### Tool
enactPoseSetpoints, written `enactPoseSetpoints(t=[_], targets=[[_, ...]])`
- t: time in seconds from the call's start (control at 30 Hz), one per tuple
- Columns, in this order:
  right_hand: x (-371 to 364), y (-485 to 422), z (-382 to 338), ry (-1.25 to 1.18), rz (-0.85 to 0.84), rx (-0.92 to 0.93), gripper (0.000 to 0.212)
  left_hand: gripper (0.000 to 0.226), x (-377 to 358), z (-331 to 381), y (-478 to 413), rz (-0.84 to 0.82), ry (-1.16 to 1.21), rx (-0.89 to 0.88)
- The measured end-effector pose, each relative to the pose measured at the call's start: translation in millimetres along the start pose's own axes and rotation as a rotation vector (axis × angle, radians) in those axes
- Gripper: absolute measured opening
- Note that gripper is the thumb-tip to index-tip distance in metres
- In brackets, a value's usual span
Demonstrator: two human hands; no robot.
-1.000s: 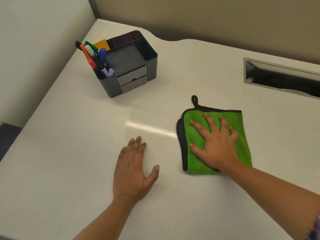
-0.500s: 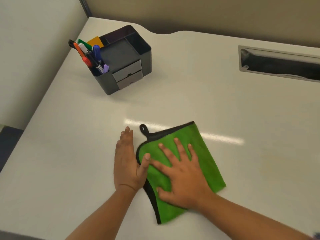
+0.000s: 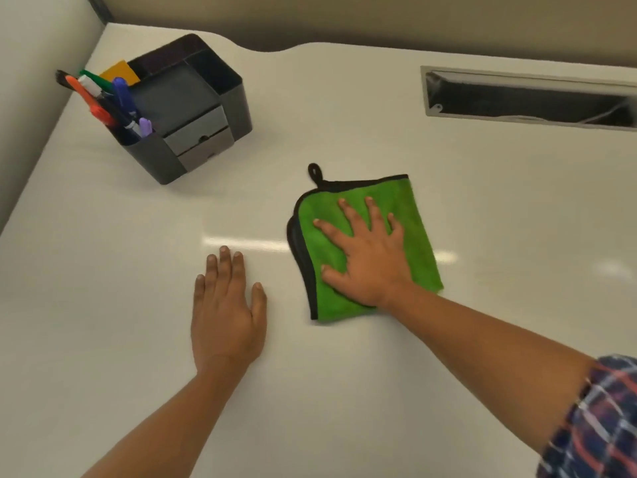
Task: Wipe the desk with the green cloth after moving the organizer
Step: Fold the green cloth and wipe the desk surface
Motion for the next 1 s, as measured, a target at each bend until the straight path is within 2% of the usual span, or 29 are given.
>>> enactPoseSetpoints(t=[0.1, 0.23, 0.33, 0.4, 0.57, 0.77, 0.87, 1.0], targets=[[-24, 56, -24, -0.058, -0.011, 0.126, 0.085, 0.066, 2, -11, 0, 0.002, -0.009, 0.027], [-77, 182, -13, -0.064, -0.070, 0.195, 0.097, 0.064, 0, -4, 9, -0.016, 0.007, 0.048], [-101, 244, 42, -0.035, -0.118, 0.157, 0.104, 0.065, -9, 18, 23, -0.003, 0.035, 0.119], [-102, 258, 90, -0.076, -0.124, 0.032, 0.105, 0.064, -16, 28, 31, -0.011, 0.013, 0.131], [-81, 233, 184, -0.098, -0.061, -0.312, 0.089, 0.064, -18, 28, 30, 0.002, -0.005, 0.141], [-38, 131, 245, -0.176, -0.010, -0.511, 0.085, 0.064, -17, 30, 28, 0.023, -0.011, 0.139], [-23, 82, 225, -0.150, -0.033, -0.455, 0.087, 0.063, -18, 29, 28, 0.038, -0.011, 0.141], [-24, 82, 175, -0.079, -0.012, -0.225, 0.089, 0.063, -21, 28, 27, 0.047, -0.020, 0.142]])
Point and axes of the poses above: each hand's wrist, its own y-axis away from the middle knuckle, its own x-axis out of the back of the hand, z = x × y, the point moved 7 cm from there along -y, towards the middle knuckle, and after that the axes turned 13 degrees about -z, right-handed, at the moved point
